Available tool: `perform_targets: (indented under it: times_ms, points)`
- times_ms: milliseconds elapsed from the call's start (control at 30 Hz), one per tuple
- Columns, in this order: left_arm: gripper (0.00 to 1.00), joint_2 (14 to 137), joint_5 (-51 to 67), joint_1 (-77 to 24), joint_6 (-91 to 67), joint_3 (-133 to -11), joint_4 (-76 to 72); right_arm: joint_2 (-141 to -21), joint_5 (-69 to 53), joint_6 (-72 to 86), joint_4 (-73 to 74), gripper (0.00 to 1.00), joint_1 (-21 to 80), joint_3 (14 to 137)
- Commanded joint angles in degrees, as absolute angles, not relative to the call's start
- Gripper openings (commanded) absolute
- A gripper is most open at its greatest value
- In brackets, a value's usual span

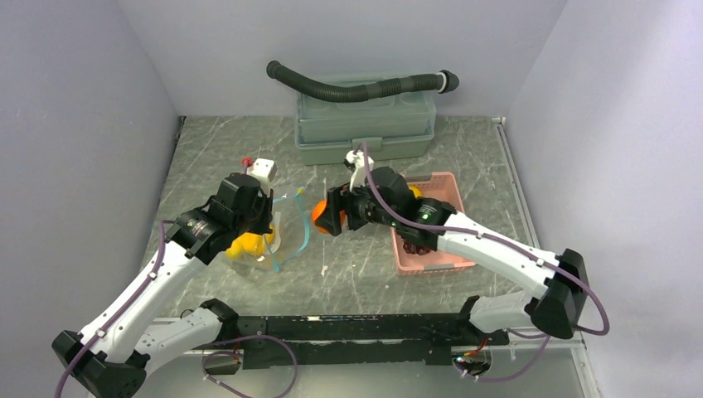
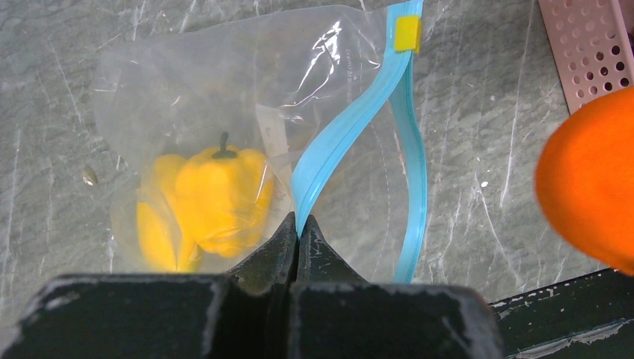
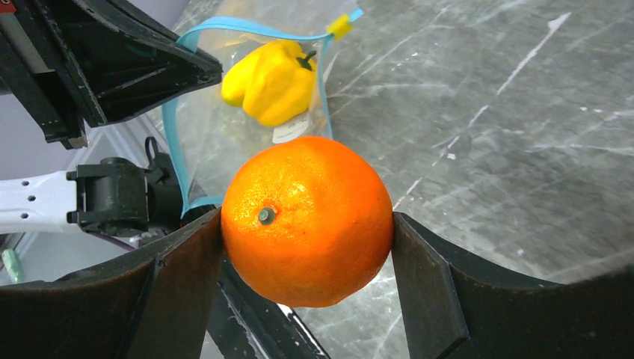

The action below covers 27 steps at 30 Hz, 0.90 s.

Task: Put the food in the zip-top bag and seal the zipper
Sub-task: Place the fake fruit in the zipper food storage bag.

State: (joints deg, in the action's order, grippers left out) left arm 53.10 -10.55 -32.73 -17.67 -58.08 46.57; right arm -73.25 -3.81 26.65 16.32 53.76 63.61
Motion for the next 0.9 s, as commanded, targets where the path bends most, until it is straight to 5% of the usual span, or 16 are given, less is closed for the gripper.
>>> perform_targets:
  times_ms: [0, 867]
  points:
    - [0.00, 52.76, -11.05, -32.61, -17.62, -58.18, 45.42, -76.10, -4.93, 27.69, 9.91, 0.47, 56.03, 67.90]
    - [0.00, 52.54, -10.47, -32.61, -17.53, -58.10, 45.26, -95.78, -3.95, 34.29, 4.52, 0.50, 59.59, 78.05]
